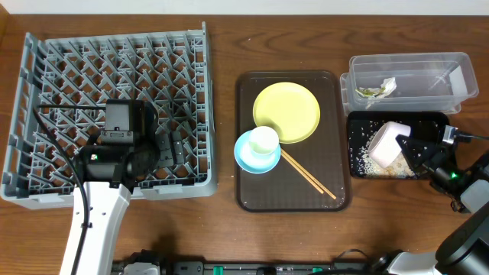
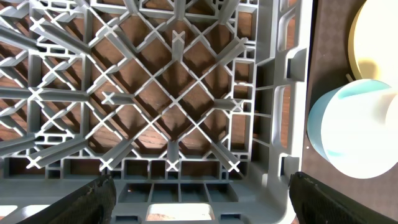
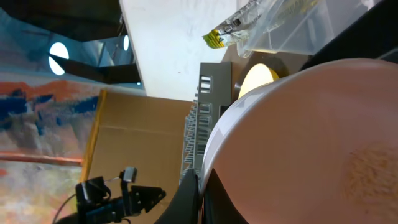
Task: Sort waste into correct bins and load items into the dishwasher rack
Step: 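Tip the pink bowl over the black tray to dump the rice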
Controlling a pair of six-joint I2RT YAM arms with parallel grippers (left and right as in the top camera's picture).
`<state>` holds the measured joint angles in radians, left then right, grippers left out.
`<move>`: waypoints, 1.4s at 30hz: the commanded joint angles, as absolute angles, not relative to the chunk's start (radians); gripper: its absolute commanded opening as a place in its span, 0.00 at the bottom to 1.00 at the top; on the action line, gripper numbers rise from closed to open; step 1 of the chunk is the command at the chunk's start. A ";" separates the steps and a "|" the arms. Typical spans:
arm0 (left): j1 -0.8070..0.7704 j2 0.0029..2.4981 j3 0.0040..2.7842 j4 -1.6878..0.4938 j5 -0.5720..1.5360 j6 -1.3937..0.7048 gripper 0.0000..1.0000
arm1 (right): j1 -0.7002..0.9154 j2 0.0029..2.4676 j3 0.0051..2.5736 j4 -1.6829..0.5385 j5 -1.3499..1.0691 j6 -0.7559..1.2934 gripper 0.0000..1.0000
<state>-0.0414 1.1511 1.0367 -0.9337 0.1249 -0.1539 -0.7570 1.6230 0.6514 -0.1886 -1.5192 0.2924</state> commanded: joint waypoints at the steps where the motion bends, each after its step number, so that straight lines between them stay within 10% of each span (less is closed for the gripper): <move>1: -0.044 1.152 1.056 -0.933 0.123 -0.155 0.91 | -0.769 1.628 0.646 -0.165 -1.559 0.352 0.01; 42: -0.044 1.152 1.056 -0.933 0.123 -0.155 0.91 | -0.718 1.612 0.646 0.181 -1.557 0.501 0.01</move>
<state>-0.0414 1.1511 1.0367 -0.9333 0.1249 -0.1535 -0.7273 1.6218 0.6449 0.1677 -1.4853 0.4942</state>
